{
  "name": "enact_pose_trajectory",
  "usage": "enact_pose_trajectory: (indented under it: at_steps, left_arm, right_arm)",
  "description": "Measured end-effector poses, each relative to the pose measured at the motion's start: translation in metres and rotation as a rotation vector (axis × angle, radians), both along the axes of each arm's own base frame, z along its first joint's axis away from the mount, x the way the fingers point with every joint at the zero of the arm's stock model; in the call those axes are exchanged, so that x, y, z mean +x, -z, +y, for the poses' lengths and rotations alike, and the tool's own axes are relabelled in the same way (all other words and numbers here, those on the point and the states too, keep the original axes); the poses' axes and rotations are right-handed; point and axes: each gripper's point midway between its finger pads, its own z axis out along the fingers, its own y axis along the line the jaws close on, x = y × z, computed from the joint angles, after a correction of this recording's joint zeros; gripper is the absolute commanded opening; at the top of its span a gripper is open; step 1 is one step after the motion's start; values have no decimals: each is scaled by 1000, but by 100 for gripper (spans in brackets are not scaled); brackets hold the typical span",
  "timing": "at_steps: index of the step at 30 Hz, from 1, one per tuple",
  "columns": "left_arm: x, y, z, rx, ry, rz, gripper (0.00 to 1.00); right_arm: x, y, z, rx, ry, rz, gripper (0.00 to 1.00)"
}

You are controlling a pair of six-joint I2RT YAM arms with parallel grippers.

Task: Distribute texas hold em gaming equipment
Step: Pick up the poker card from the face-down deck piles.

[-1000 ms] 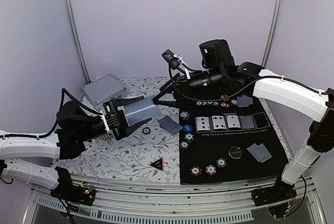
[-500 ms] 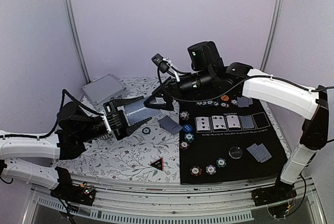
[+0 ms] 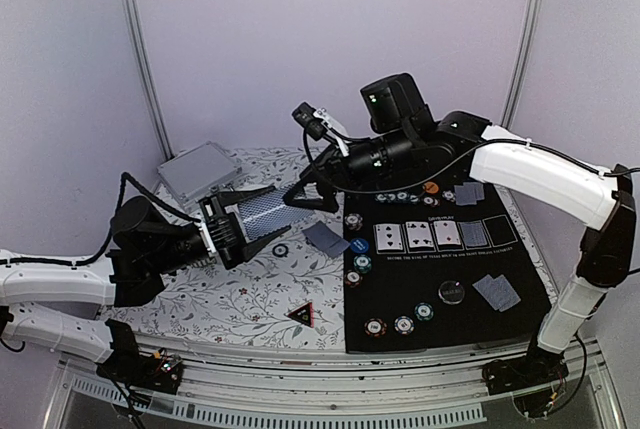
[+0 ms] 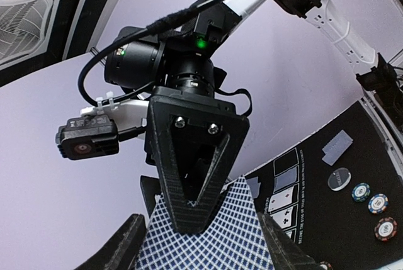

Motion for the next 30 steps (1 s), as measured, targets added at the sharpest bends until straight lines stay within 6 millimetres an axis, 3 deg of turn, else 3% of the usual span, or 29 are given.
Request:
enact_pose_trajectory:
  at_steps: [14,17,18,30]
  left_arm:
    - [0,0,0,-1,1,-1,56]
    - [0,0,0,-1,0,-1,56]
    - [0,0,0,-1,0,-1,56]
    - [0,0,0,-2,-3,0,56]
  right_arm:
    - [-16,-13,-6,3,-88,-21,35]
    - [-19,-14,-7,2,-99,-25,21]
    - [-20,-14,-8,-1,-103,-19,10]
    - [-25,-25,-17,-23,-109,-31,2]
